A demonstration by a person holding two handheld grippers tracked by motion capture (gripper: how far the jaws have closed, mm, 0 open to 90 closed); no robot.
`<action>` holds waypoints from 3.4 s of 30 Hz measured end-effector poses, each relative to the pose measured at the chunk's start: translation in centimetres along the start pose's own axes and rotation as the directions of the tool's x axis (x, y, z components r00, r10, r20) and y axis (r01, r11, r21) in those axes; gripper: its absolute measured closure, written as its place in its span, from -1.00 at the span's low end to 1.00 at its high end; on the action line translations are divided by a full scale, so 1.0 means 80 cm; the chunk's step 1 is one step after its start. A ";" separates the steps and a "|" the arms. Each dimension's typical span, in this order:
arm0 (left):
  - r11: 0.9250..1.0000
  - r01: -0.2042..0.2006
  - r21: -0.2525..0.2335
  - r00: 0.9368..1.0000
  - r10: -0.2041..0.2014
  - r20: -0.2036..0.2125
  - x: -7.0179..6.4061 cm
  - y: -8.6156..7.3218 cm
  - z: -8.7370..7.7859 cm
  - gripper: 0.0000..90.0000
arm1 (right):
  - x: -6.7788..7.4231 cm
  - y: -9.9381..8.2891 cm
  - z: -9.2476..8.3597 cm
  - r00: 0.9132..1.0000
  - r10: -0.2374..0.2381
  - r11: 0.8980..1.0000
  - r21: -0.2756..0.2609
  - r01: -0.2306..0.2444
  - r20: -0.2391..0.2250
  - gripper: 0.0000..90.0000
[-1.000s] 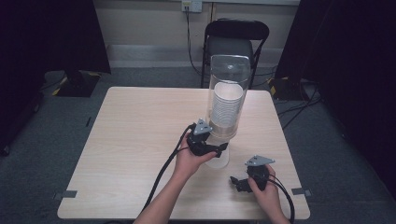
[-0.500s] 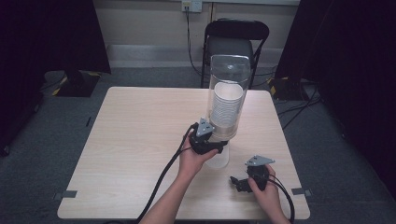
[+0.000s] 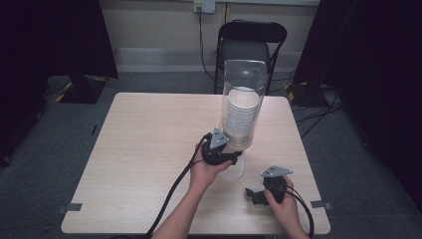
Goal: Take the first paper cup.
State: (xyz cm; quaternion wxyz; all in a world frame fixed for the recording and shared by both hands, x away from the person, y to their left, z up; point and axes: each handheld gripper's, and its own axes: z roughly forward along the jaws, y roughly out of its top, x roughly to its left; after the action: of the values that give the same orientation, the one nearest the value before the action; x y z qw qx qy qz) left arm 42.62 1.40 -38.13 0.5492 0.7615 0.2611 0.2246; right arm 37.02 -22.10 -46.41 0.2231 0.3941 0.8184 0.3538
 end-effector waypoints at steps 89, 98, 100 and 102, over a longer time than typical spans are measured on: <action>0.943 0.068 0.326 0.997 -0.049 -0.068 0.068 -0.134 -0.080 -0.22 | -0.001 0.000 0.000 1.000 -0.005 1.000 0.002 0.005 -0.004 -1.00; 0.941 0.064 0.331 0.996 -0.042 -0.072 0.072 -0.137 -0.085 -0.23 | -0.001 0.000 0.000 1.000 -0.005 1.000 0.002 0.005 -0.002 -1.00; 0.942 0.056 0.332 0.997 -0.035 -0.070 0.073 -0.137 -0.086 -0.23 | -0.001 0.000 0.000 1.000 -0.005 1.000 0.002 0.005 -0.003 -1.00; 0.942 0.034 0.335 0.998 -0.012 -0.066 0.073 -0.137 -0.087 -0.24 | -0.001 0.000 0.000 1.000 -0.005 1.000 0.002 0.005 -0.003 -1.00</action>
State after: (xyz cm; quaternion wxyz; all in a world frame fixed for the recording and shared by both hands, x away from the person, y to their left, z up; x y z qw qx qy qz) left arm 41.07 13.01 -46.24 0.4053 0.8334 0.3217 0.1943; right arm 37.07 -22.13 -46.38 0.2223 0.3917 0.8201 0.3529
